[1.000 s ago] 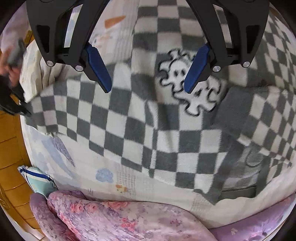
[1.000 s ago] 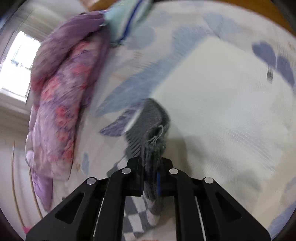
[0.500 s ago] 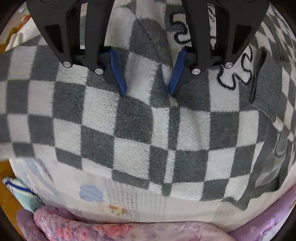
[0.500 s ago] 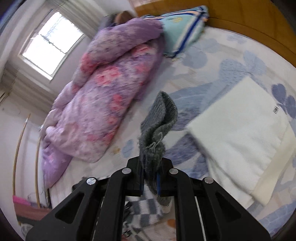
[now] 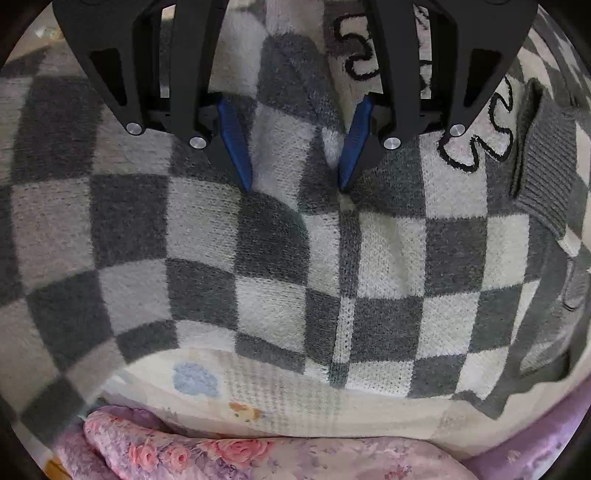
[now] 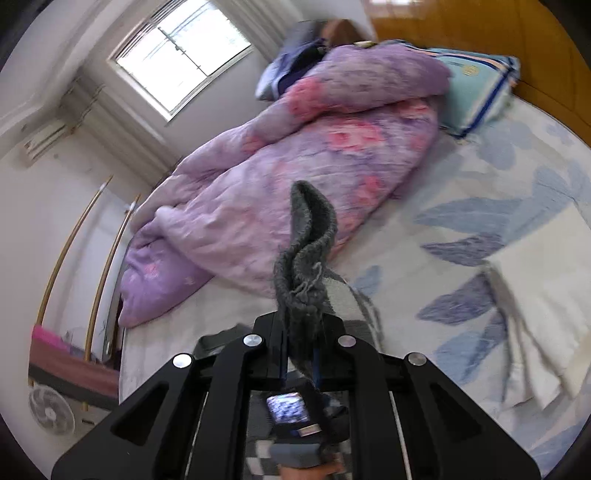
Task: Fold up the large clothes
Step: 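Close the right tool on the cuff and lift it, then carry the cuff with the right tool across the cardigan front, then grasp the folded cuff with the left tool while the right tool releases it, then open the left tool off the cuff and lift both tools back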
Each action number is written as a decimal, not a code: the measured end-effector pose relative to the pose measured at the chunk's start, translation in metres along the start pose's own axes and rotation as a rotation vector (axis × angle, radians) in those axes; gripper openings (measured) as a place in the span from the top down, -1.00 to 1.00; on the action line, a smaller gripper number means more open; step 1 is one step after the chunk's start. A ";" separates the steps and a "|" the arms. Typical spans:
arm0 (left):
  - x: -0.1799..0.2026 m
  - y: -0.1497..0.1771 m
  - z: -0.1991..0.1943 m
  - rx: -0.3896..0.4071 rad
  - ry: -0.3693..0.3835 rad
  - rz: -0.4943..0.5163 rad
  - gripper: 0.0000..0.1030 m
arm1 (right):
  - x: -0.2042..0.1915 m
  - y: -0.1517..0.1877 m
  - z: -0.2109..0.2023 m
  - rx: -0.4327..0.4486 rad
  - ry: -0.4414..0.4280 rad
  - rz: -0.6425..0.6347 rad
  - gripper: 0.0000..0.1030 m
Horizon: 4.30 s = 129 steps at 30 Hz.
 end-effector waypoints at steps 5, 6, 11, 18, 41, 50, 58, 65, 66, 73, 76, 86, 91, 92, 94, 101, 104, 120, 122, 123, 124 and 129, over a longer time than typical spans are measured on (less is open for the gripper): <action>-0.071 -0.010 -0.049 -0.004 0.066 -0.077 0.24 | -0.056 0.025 0.029 -0.044 -0.015 -0.042 0.83; -0.093 -0.013 -0.065 0.016 0.064 -0.087 0.24 | -0.065 0.031 0.037 -0.058 -0.016 -0.046 0.83; -0.177 -0.016 -0.115 0.041 -0.009 -0.097 0.24 | -0.116 0.072 0.079 -0.127 -0.025 -0.060 0.83; -0.292 -0.015 -0.160 0.068 -0.084 -0.188 0.24 | -0.166 0.129 0.144 -0.236 -0.031 -0.071 0.82; -0.400 0.036 -0.100 -0.036 0.009 -0.490 -0.38 | -0.126 0.229 0.242 -0.464 -0.029 0.039 -0.36; -0.402 0.052 -0.037 -0.069 0.090 -0.680 0.12 | 0.017 0.212 0.161 -0.412 0.256 0.113 -0.38; -0.402 0.020 -0.091 0.040 0.073 -0.525 0.76 | 0.068 0.210 0.129 -0.396 0.312 0.205 -0.36; -0.412 -0.014 -0.143 0.145 -0.056 -0.471 0.76 | 0.054 0.204 0.142 -0.443 0.243 0.115 0.59; -0.415 -0.014 -0.140 0.135 -0.062 -0.472 0.76 | 0.052 0.204 0.144 -0.432 0.205 0.111 0.65; -0.427 0.020 -0.064 -0.068 -0.122 -0.487 0.74 | 0.088 0.242 0.192 -0.589 0.314 0.050 0.93; -0.431 0.033 -0.062 -0.074 -0.096 -0.546 0.62 | 0.085 0.242 0.172 -0.643 0.348 0.096 0.93; -0.421 0.036 -0.057 -0.101 -0.076 -0.512 0.48 | 0.082 0.201 0.191 -0.544 0.474 -0.001 0.99; -0.418 0.027 -0.041 -0.112 -0.080 -0.499 0.48 | 0.087 0.146 0.279 -0.560 0.459 -0.038 0.99; -0.417 0.025 -0.040 -0.105 -0.074 -0.494 0.47 | 0.095 0.141 0.292 -0.567 0.478 -0.038 0.99; -0.413 0.023 -0.038 -0.087 -0.064 -0.459 0.44 | 0.103 0.130 0.312 -0.625 0.510 -0.038 0.99; -0.410 0.026 -0.037 -0.085 -0.072 -0.411 0.42 | 0.112 0.135 0.287 -0.760 0.492 0.024 0.99; -0.410 0.028 -0.038 -0.098 -0.064 -0.401 0.40 | 0.101 0.187 0.233 -0.923 0.480 0.058 0.99; -0.402 0.035 -0.051 -0.198 -0.098 -0.363 0.25 | 0.109 0.213 0.173 -0.864 0.558 0.145 0.48; -0.395 0.044 -0.059 -0.224 -0.123 -0.340 0.12 | 0.103 0.208 0.162 -0.835 0.616 0.151 -0.66; -0.393 0.047 -0.063 -0.229 -0.120 -0.336 0.05 | 0.098 0.206 0.154 -0.795 0.607 0.169 -0.74; -0.388 0.053 -0.071 -0.234 -0.102 -0.335 -0.02 | 0.090 0.206 0.150 -0.776 0.593 0.178 -0.74; -0.361 0.078 -0.110 -0.234 -0.077 -0.274 -0.48 | 0.038 0.206 0.132 -0.780 0.550 0.117 -0.76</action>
Point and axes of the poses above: each gripper's, at about its wrist camera, not at the fingertips, and z roughly the way its jaws point, x to its right, y to its underside, the point moved 5 cm from there along z, roughly the way its jaws point, and after that the axes turned 12 degrees about -y, right-handed, at the moved point
